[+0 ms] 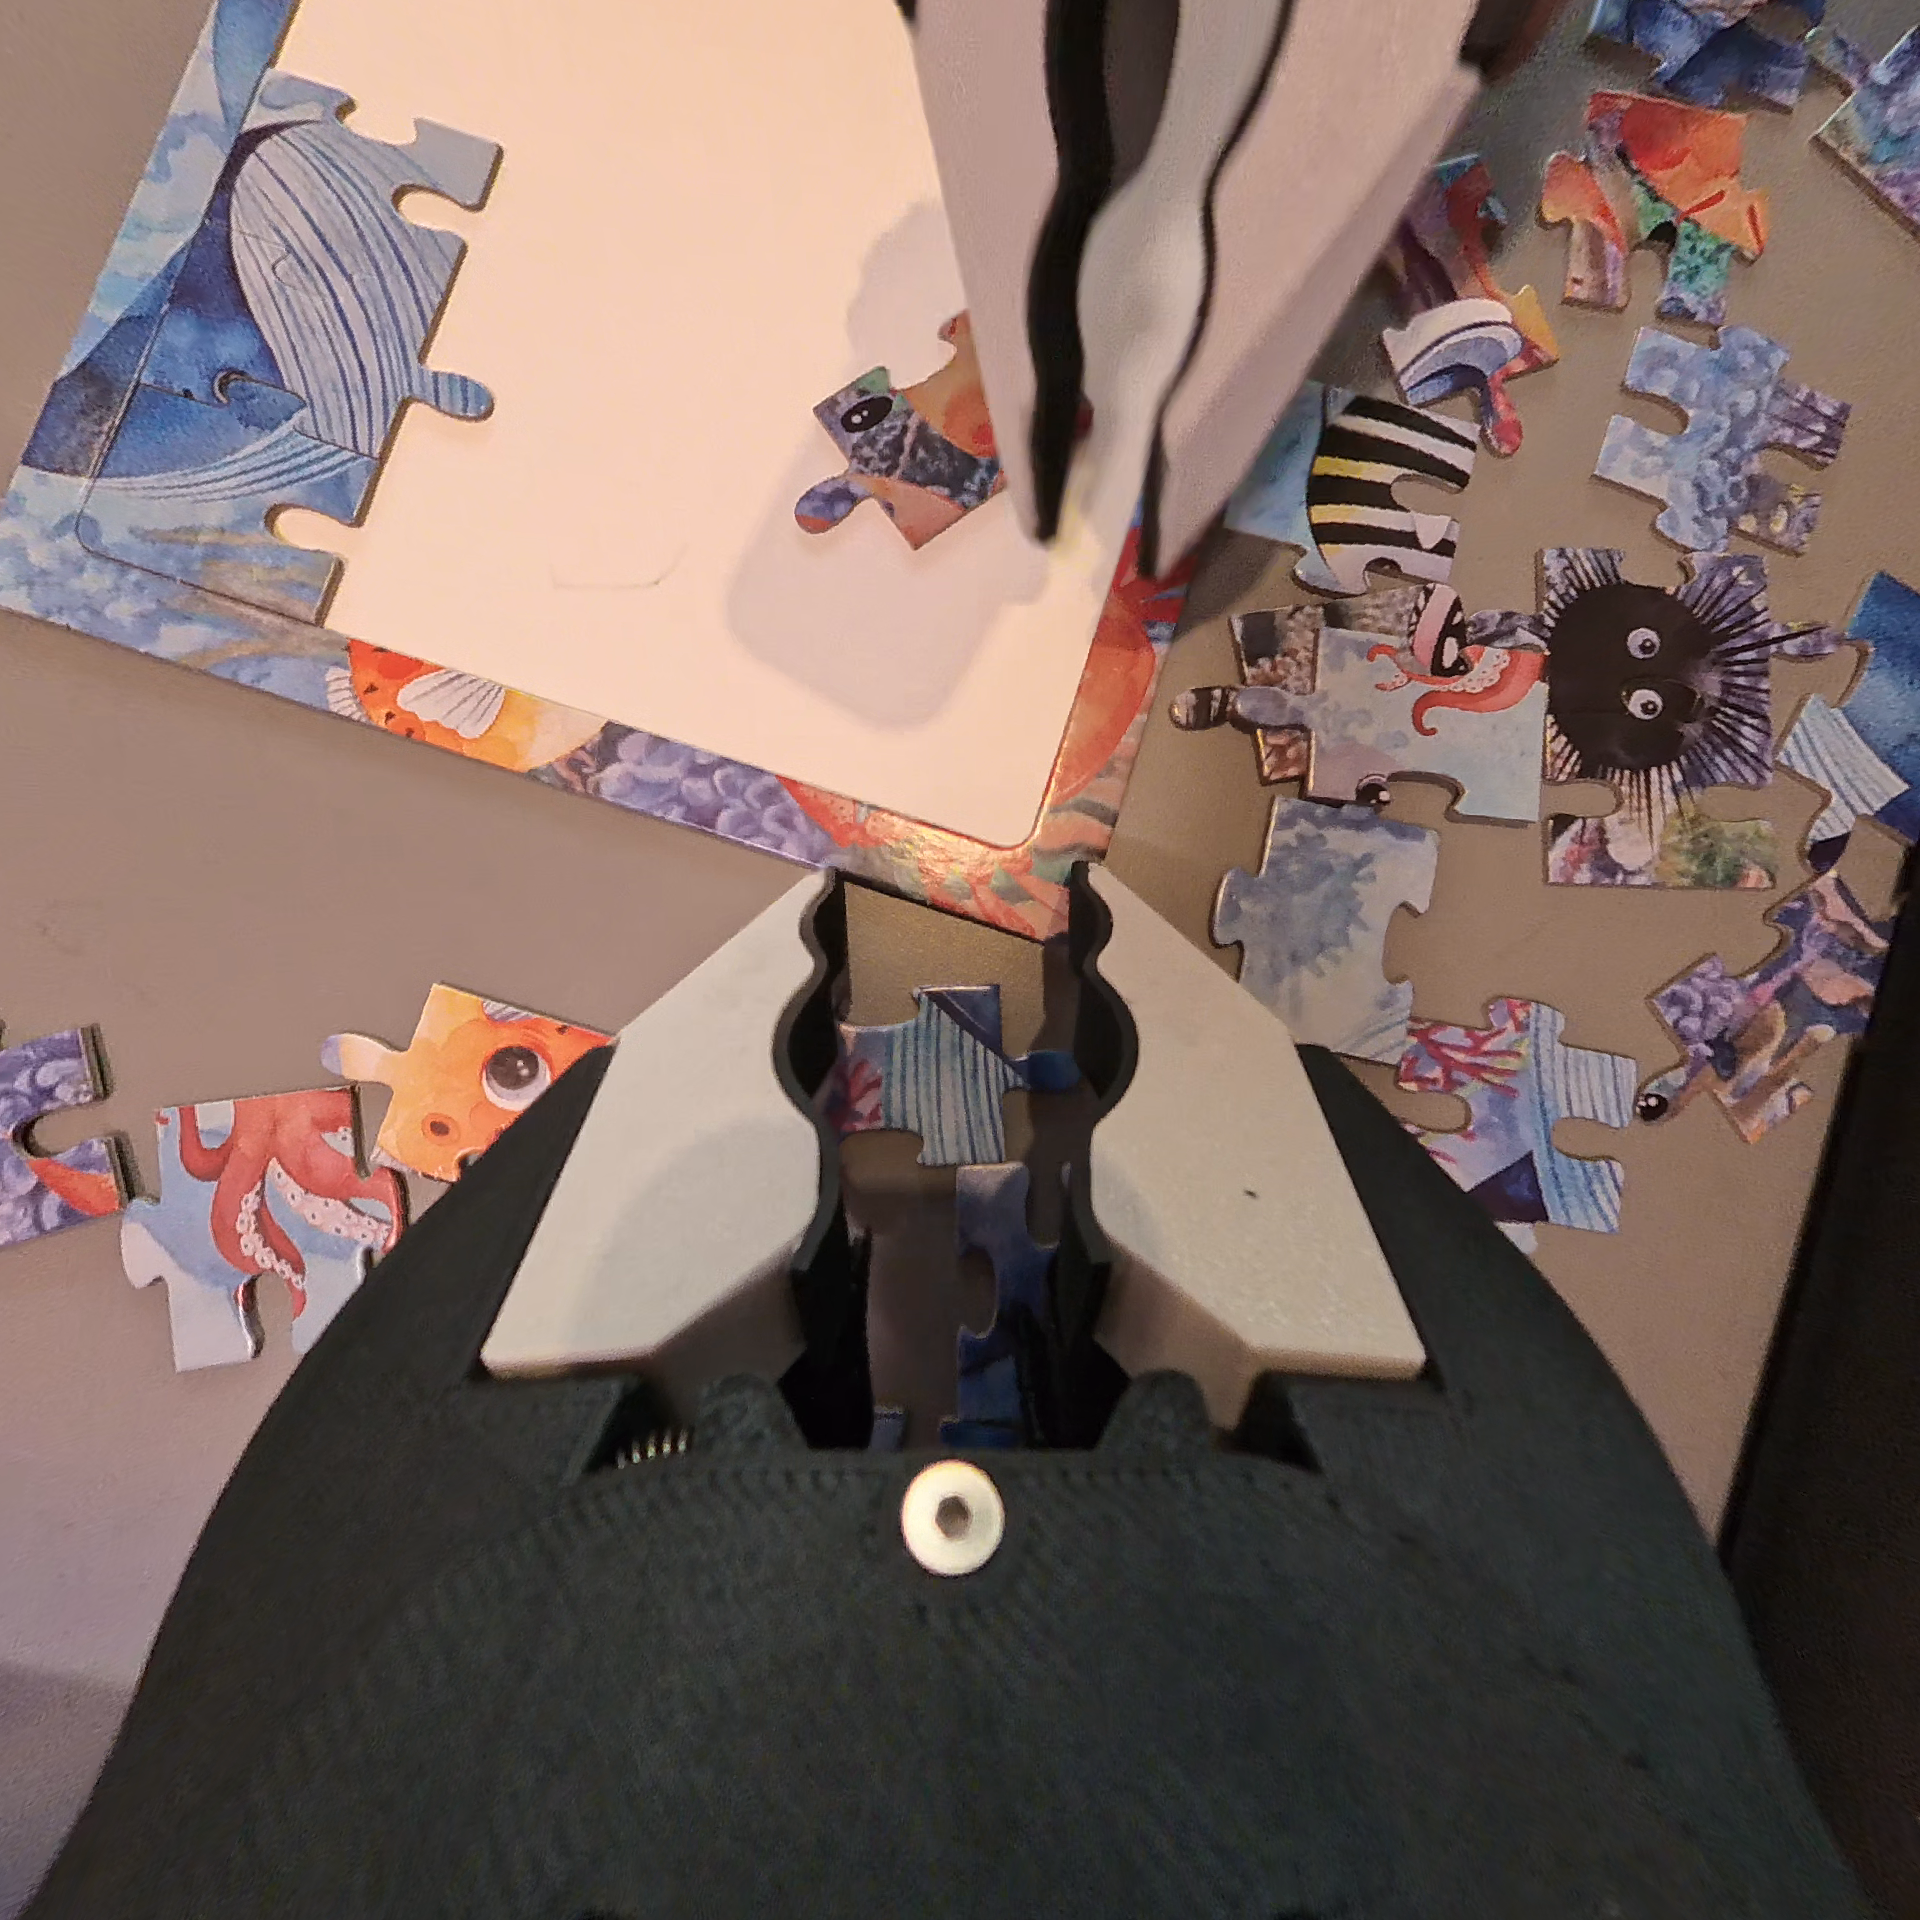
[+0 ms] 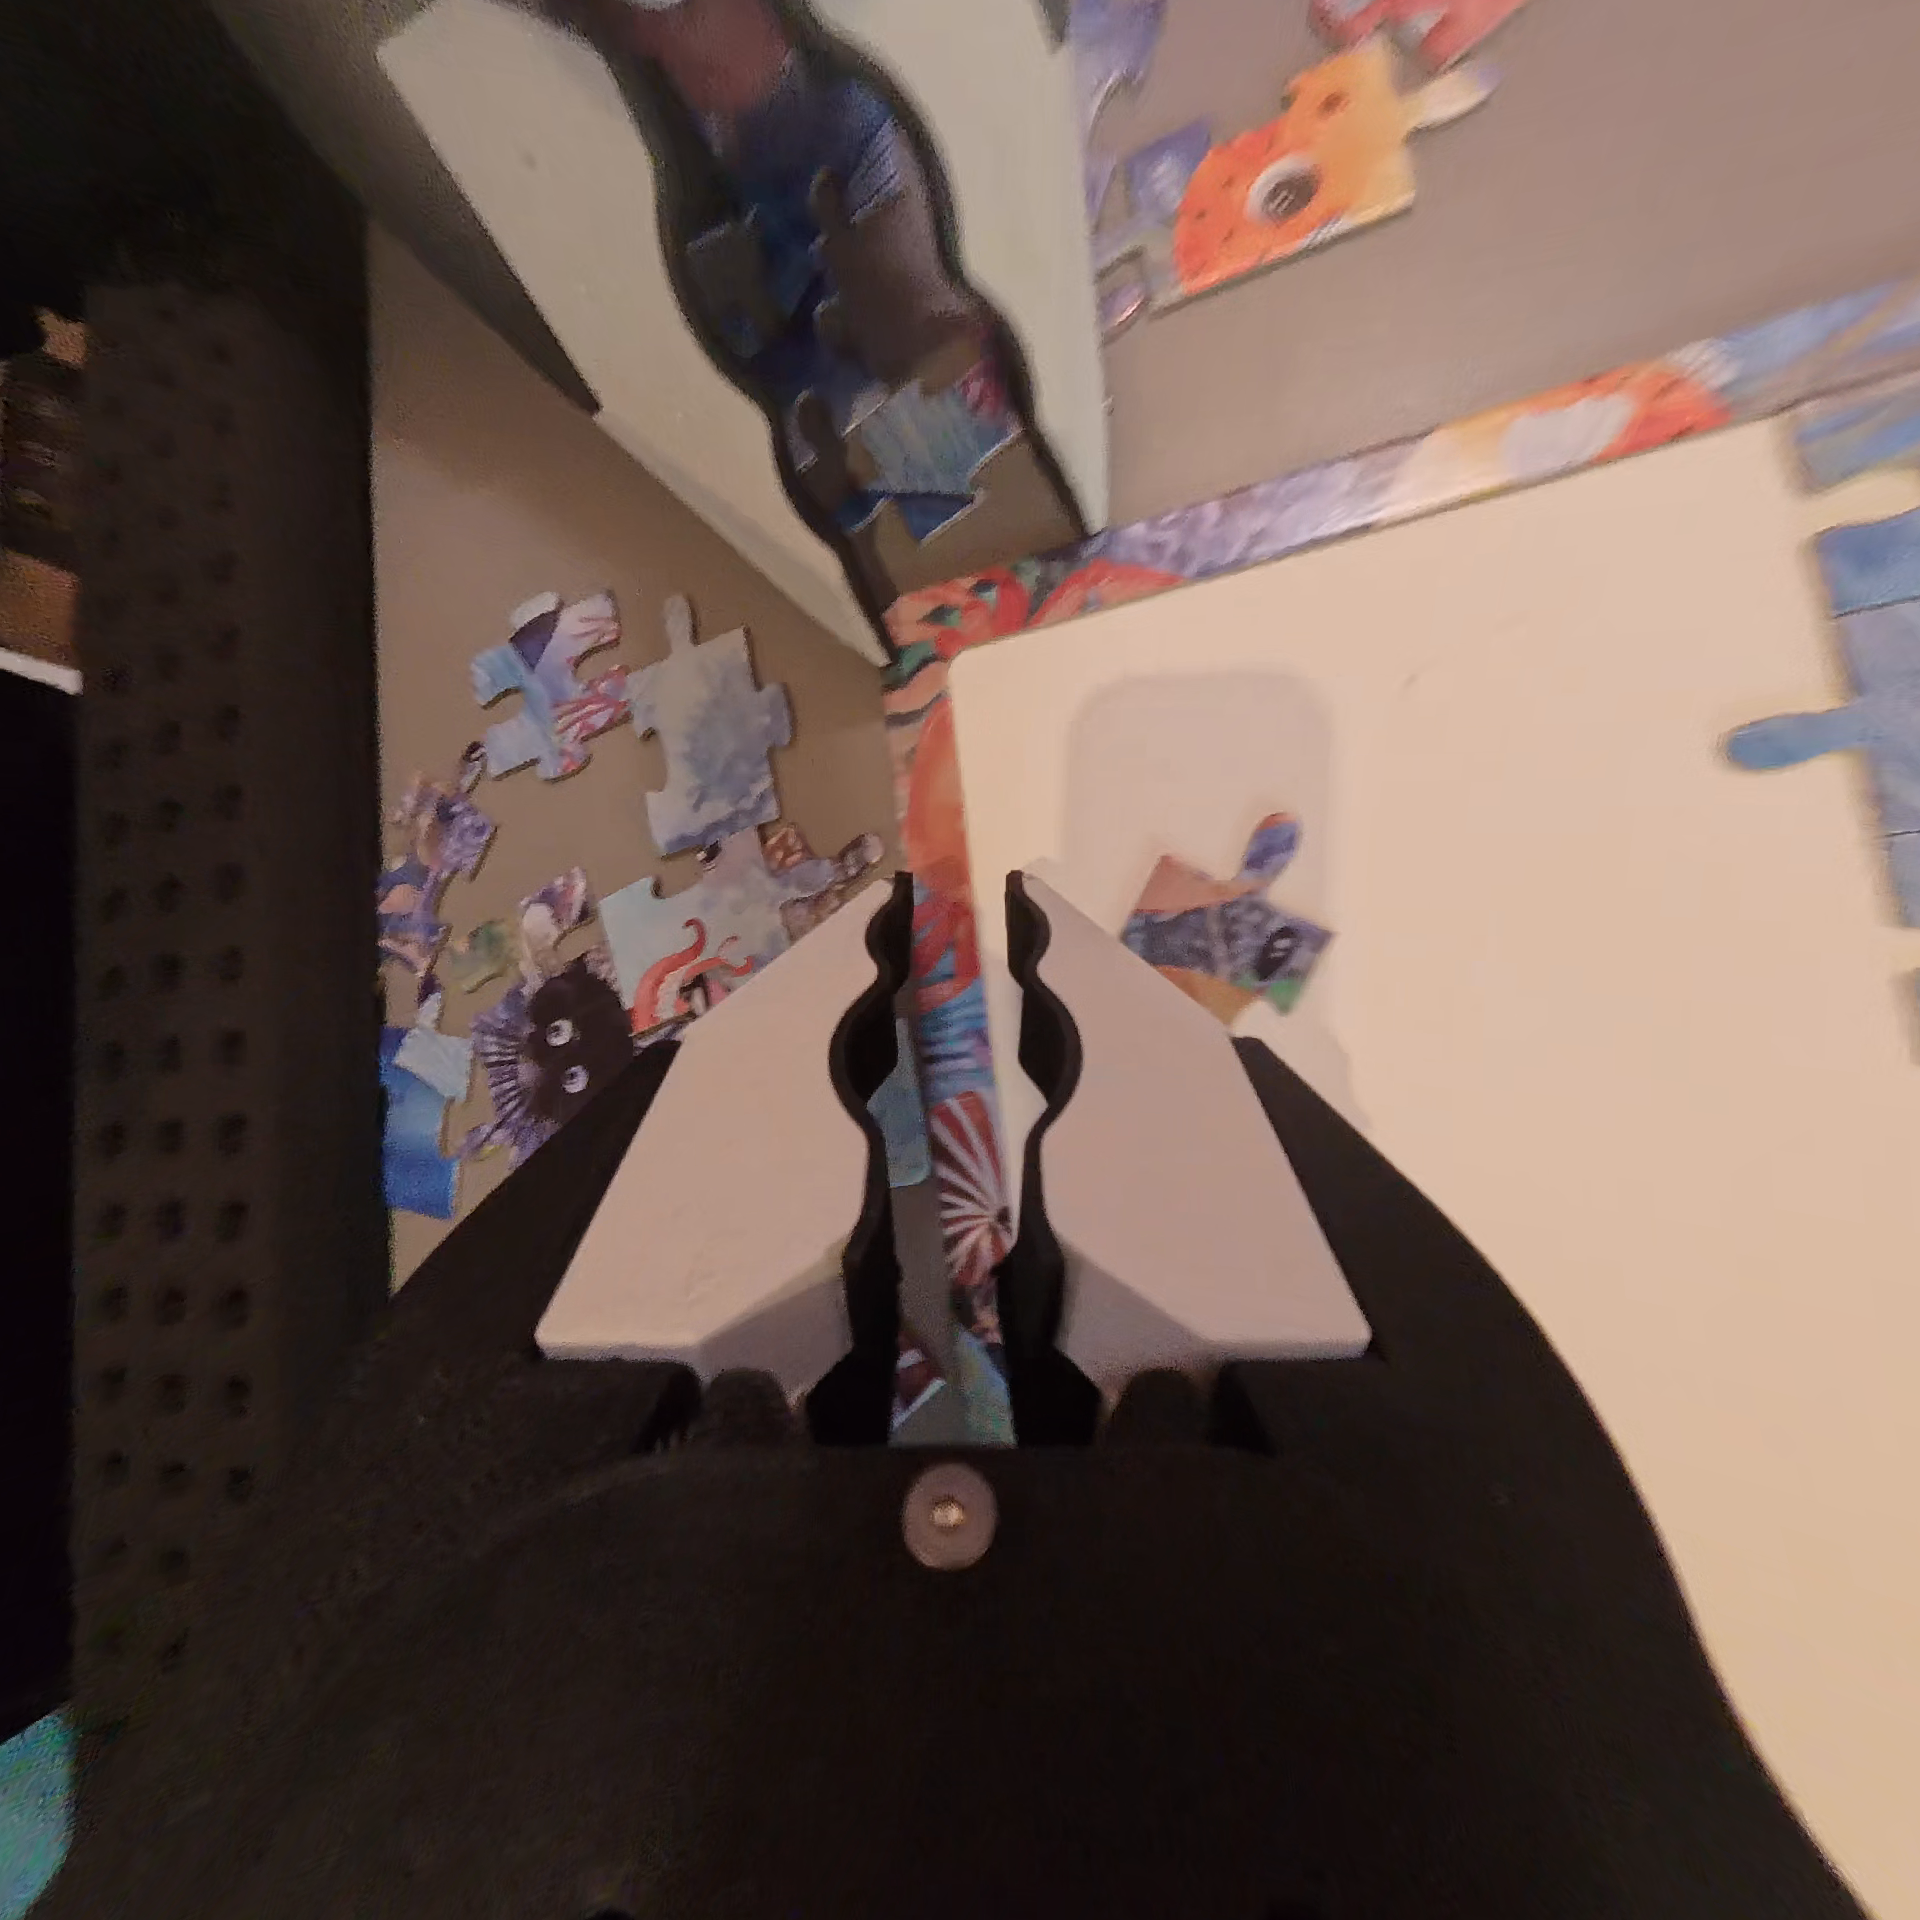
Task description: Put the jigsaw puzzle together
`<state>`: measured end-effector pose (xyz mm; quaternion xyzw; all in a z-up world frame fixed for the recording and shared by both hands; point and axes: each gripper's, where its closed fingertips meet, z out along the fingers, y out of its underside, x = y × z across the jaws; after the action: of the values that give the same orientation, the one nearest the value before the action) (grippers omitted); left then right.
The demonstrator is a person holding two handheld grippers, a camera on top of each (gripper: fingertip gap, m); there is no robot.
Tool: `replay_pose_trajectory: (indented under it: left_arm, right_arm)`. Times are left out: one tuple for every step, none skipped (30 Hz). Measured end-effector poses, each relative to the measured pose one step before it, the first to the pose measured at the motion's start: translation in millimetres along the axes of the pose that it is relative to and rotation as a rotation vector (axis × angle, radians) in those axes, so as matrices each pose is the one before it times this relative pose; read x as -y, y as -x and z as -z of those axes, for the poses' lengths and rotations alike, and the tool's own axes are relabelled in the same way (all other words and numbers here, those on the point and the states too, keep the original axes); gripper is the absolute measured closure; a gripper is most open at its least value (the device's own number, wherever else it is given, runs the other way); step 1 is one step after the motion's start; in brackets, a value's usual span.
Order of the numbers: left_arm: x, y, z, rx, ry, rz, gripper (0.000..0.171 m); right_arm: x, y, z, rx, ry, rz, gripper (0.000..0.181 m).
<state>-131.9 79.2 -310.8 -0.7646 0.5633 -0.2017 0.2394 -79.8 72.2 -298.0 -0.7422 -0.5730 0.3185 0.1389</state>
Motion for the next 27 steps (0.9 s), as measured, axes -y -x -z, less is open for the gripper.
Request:
replay_pose_trajectory:
  left_arm:
    - [-0.74, -0.15, 0.57, -0.002, -0.00055, -0.0004, 0.13]
    - [-0.79, -0.17, 0.59, -0.0027, 0.0, -0.0003, 0.13]
    - [-0.35, 0.13, 0.31, -0.0023, -0.00077, 0.0005, 0.131]
    - [0.07, 0.19, 0.04, -0.002, -0.00213, -0.001, 0.131]
    - [-0.05, 0.19, -0.07, -0.002, -0.00011, -0.0022, 0.131]
    - [0.01, 0.11, 0.1, -0.0024, 0.00088, -0.0023, 0.132]
    - [-0.01, 0.32, 0.03, -0.0013, 0.00025, -0.0013, 0.132]
    - [-0.08, 0.16, -0.03, -0.0018, -0.00023, 0.0005, 0.133]
    - [-0.02, -0.02, 0.03, -0.0003, -0.00039, 0.0, 0.133]
    - [-0.1, 0.14, -0.06, 0.003, -0.00021, -0.0001, 0.133]
    - [0.0, -0.05, -0.15, 0.0033, -0.00021, -0.0003, 0.133]
    - [0.1, -0.11, 0.02, 0.0023, 0.00009, -0.0002, 0.133]
    - [-0.09, -0.05, -0.08, 0.0019, 0.00027, 0.0001, 0.133]
    - [0.23, 0.03, -0.01, 0.0008, -0.00124, 0.0011, 0.133]
    - [-0.15, 0.15, 0.0, 0.0011, -0.00045, 0.001, 0.133]
    - [-0.02, 0.04, 0.07, -0.0003, -0.00153, 0.0001, 0.133]
    - [0.16, 0.01, -0.04, -0.0012, -0.00186, 0.001, 0.133]
    - [-0.12, -0.06, 0.01, -0.0006, -0.0014, -0.0005, 0.133]
    - [0.02, 0.01, 0.05, -0.0003, -0.00175, 0.0005, 0.133]
    - [-0.07, -0.09, -0.03, -0.0004, -0.0012, -0.0001, 0.133]
    - [-0.19, -0.16, 0.14, -0.0003, -0.00028, -0.0017, 0.133]
    - [-0.47, -0.26, 0.3, -0.0011, 0.00119, -0.0015, 0.133]
    - [-0.16, -0.28, 0.24, -0.0016, 0.00016, -0.0012, 0.133]
    - [0.08, 0.05, -0.06, -0.0016, 0.00035, -0.0014, 0.134]
    - [-0.01, -0.06, -0.06, -0.0015, 0.00189, -0.0019, 0.134]
    - [0.18, 0.05, -0.08, -0.0004, 0.00203, -0.0021, 0.134]
    - [0.04, 0.07, -0.08, 0.0, 0.00139, -0.0021, 0.134]
  right_arm:
    - [1.53, -5.69, 6.5, -0.0329, -0.0086, 0.0169, 0.166]
    - [-2.48, -6.22, 8.29, -0.0268, 0.0007, 0.0071, 0.165]
    - [-5.76, -7.88, 8.65, -0.0292, 0.0064, 0.0025, 0.165]
    - [-9.23, -9.76, 7.35, -0.0351, 0.0208, -0.0012, 0.164]
    - [-11.25, -9.53, 4.8, -0.0296, 0.033, -0.0094, 0.162]
    - [-8.69, -4.95, 2.2, -0.0054, 0.0221, -0.0099, 0.161]
    - [-3.46, -0.51, 0.03, 0.0091, 0.0009, -0.0014, 0.16]
    - [0.01, 1.02, -2.22, 0.0045, -0.0081, 0.0066, 0.159]
    - [0.43, 0.96, -4.41, -0.005, 0.0015, 0.0078, 0.16]
    - [1.97, 2.78, -5.06, 0.0003, -0.0013, 0.0077, 0.162]
    - [5.96, 3.23, -3.45, 0.0021, -0.0212, 0.0052, 0.171]
    - [3.31, 5.05, -4.52, 0.0188, 0.0006, -0.0006, 0.166]
    - [4.88, 3.55, -3.56, 0.0081, -0.0098, 0.006, 0.172]
    - [4.31, 4.14, -4.14, 0.0115, -0.0037, 0.0041, 0.172]
    - [5.12, 4.94, -3.89, 0.0187, -0.0083, 0.0075, 0.172]
    - [5.63, 2.81, -3.14, 0.0056, -0.0109, 0.0032, 0.169]
    - [4.35, 7.62, -3.2, 0.0401, -0.0037, 0.0043, 0.173]
    - [3.42, 4.2, -2.81, 0.0212, -0.0027, -0.005, 0.172]
    - [2.06, 0.66, -1.57, 0.0012, -0.0016, 0.0016, 0.173]
    - [0.06, -2.39, -0.01, -0.0129, 0.0053, 0.0001, 0.173]
    - [-1.33, -4.48, 2.09, -0.0217, 0.0058, -0.0004, 0.173]
    - [-2.61, -4.14, 3.68, -0.0162, 0.0049, -0.0033, 0.173]
    - [-4.11, -3.85, 3.98, -0.0142, 0.0123, 0.0027, 0.172]
    - [-4.91, -3.51, 2.96, -0.0174, 0.0178, 0.0182, 0.171]
    - [-3.68, -1.06, 1.36, -0.0072, 0.0156, 0.0263, 0.168]
    - [-0.15, 1.77, 0.1, 0.0031, 0.0019, 0.0366, 0.163]
    - [3.1, 2.26, -0.49, -0.0032, -0.0096, 0.0488, 0.158]
